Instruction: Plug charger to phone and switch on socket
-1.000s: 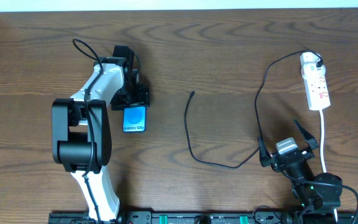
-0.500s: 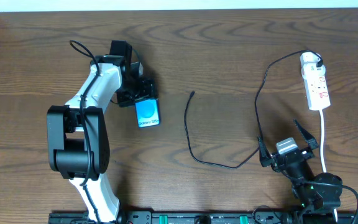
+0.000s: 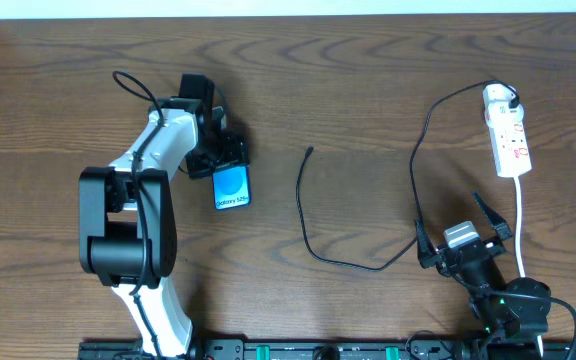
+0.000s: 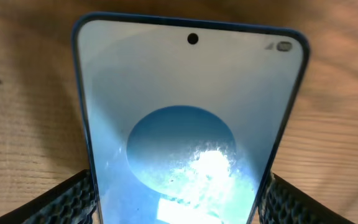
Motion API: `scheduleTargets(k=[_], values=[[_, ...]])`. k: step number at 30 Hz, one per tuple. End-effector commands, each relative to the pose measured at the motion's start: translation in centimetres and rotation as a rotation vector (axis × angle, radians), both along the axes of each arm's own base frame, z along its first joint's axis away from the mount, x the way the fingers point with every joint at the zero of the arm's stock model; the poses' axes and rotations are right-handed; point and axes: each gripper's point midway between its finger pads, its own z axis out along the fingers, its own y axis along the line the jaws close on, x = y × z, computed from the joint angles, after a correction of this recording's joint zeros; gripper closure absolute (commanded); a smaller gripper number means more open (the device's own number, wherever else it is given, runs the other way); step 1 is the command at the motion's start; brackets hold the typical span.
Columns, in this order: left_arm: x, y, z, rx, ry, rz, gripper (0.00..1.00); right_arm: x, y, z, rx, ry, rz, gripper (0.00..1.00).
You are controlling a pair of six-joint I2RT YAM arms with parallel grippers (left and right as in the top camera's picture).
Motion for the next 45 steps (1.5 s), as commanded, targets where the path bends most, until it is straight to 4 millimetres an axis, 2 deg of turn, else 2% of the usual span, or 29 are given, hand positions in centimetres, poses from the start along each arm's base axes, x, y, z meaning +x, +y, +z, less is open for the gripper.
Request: scheduleTargets(k=[1, 5, 13, 21, 28, 32, 38, 45], values=[[-0.4, 0.5, -1.2, 0.032, 0.026, 0.003, 0.21, 0.0, 0.2, -0.1, -0.003, -0.002, 0.008, 0.01], [-0.7, 0.8, -1.4, 0.048, 0.033, 0.003, 0.21, 0.0, 0.2, -0.1, -0.003, -0.002, 0.008, 0.01], [-3.1, 0.7, -3.4, 0.1, 0.081, -0.026, 0.2, 0.0, 0.2, -0.1, -0.003, -0.002, 0.008, 0.01], [-4.4, 0.2, -4.8, 0.129, 0.093, -0.044, 0.19, 0.0, 0.2, -0.1, -0.003, -0.002, 0.008, 0.01], [-4.6, 1.2, -5.0, 0.216, 0.092, -0.057, 0.19, 0.0, 0.2, -0.1, -0.003, -0.002, 0.008, 0.01], [-5.2, 1.7, -5.4, 0.252, 0.102, -0.062, 0.14, 0.0, 0.2, -0.1, -0.003, -0.002, 0.008, 0.01], [-6.2, 2.3, -6.1, 0.281, 0.118, -0.065, 0.12, 0.0, 0.2, -0.1, -0.003, -0.002, 0.008, 0.01], [-6.3, 2.4, -6.2, 0.287, 0.12, -0.066, 0.12, 0.0, 0.2, -0.1, -0.003, -0.002, 0.008, 0.01]])
